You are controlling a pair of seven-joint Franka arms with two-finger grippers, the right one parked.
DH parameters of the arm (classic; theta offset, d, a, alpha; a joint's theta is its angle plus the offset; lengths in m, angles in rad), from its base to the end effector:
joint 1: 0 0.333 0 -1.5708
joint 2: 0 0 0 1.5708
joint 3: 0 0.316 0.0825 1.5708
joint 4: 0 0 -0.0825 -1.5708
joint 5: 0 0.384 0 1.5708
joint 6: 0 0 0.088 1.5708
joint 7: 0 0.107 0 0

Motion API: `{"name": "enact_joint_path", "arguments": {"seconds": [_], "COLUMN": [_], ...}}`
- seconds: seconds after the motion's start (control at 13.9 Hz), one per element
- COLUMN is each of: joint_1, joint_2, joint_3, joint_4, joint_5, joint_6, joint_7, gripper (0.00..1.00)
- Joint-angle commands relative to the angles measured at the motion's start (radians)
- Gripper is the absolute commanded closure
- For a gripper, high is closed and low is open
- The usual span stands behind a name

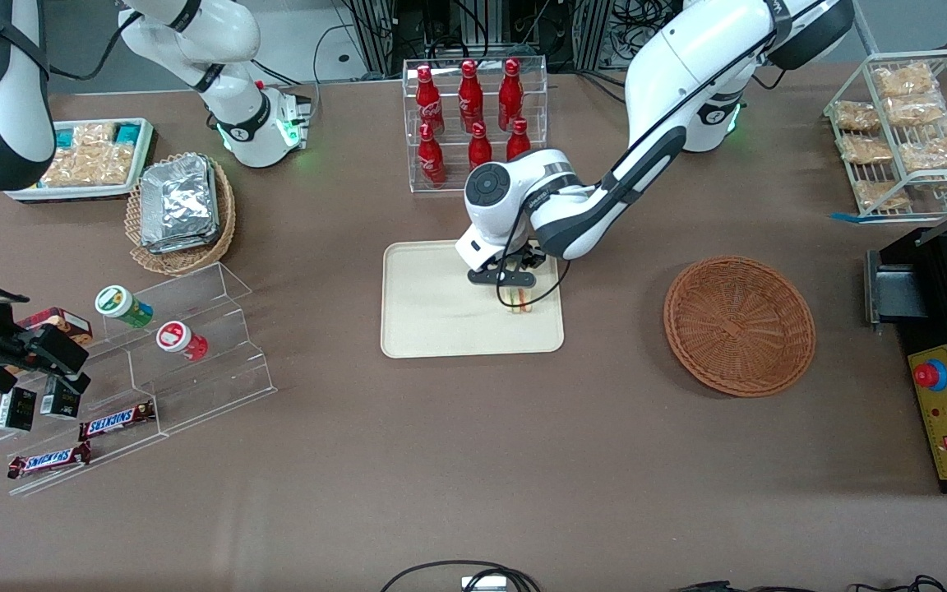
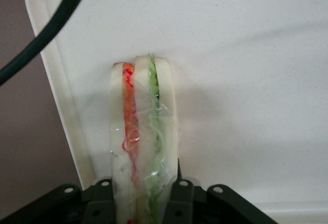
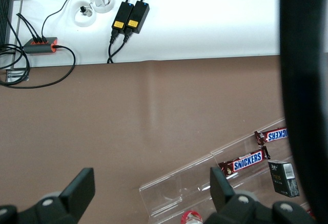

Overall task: Place sandwich from basket to tray
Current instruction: 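Lower the sandwich onto the tray and open the left gripper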

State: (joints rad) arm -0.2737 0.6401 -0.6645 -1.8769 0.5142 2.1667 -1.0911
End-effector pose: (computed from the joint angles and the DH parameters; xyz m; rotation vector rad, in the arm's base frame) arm 0.3922 -0.4722 0.2140 -2.9885 0.1772 0.1211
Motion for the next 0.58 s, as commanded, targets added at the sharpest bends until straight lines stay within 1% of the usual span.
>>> {"name": "enact_joint_path", "arguments": {"seconds": [0.0, 0.22, 0.5], "joint_1": [-0.004, 0.011, 0.074], "joint_2": [-0.013, -0.025, -0.040], "joint_3": [0.003, 0.002, 0.000], "joint_4": [0.018, 0.076, 0.238], "joint_5": [0.018, 0.009, 0.003], "joint_6": [-0.027, -0.077, -0.220], "joint_7": [-0.100, -0.119, -0.121], "gripper": [0.01, 0.00, 0.00]}}
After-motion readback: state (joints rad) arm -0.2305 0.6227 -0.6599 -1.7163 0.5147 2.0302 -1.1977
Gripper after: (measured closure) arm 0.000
